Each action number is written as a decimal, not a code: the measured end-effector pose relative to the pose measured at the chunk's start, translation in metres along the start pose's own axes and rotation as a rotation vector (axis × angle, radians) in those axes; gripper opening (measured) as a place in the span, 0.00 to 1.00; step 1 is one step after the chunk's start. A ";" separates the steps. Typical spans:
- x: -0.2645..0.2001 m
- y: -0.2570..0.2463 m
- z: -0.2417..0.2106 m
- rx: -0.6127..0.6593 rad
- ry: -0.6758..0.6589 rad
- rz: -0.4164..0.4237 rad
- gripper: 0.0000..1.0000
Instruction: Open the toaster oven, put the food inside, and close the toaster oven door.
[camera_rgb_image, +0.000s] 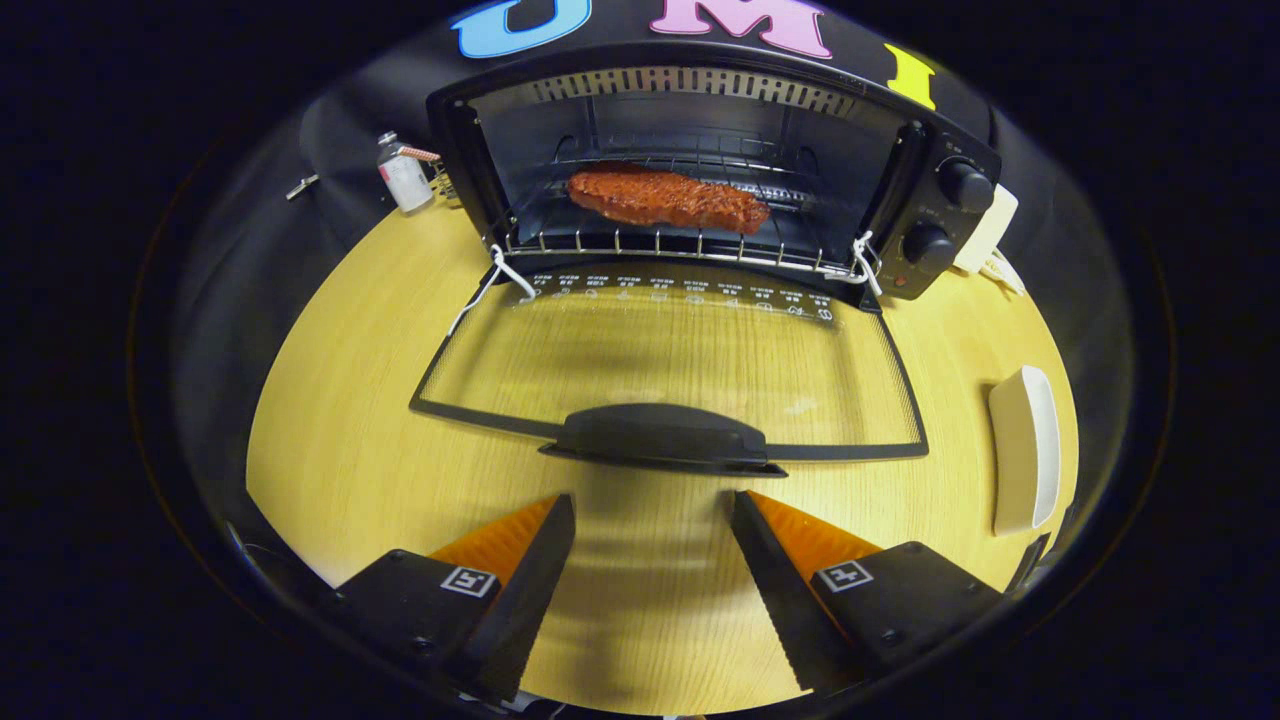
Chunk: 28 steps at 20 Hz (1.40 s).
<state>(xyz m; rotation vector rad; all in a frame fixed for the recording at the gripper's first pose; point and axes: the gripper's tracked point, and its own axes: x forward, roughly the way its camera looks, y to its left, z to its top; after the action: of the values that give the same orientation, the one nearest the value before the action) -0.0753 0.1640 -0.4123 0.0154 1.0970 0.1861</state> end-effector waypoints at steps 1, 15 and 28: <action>-0.001 -0.001 0.002 0.002 0.004 -0.010 0.99; -0.020 -0.001 0.015 0.087 -0.070 -0.027 0.97; -0.061 0.000 0.040 0.045 -0.234 -0.015 0.97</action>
<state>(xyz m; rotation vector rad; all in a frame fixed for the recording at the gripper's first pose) -0.0669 0.1578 -0.3398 0.0675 0.8679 0.1428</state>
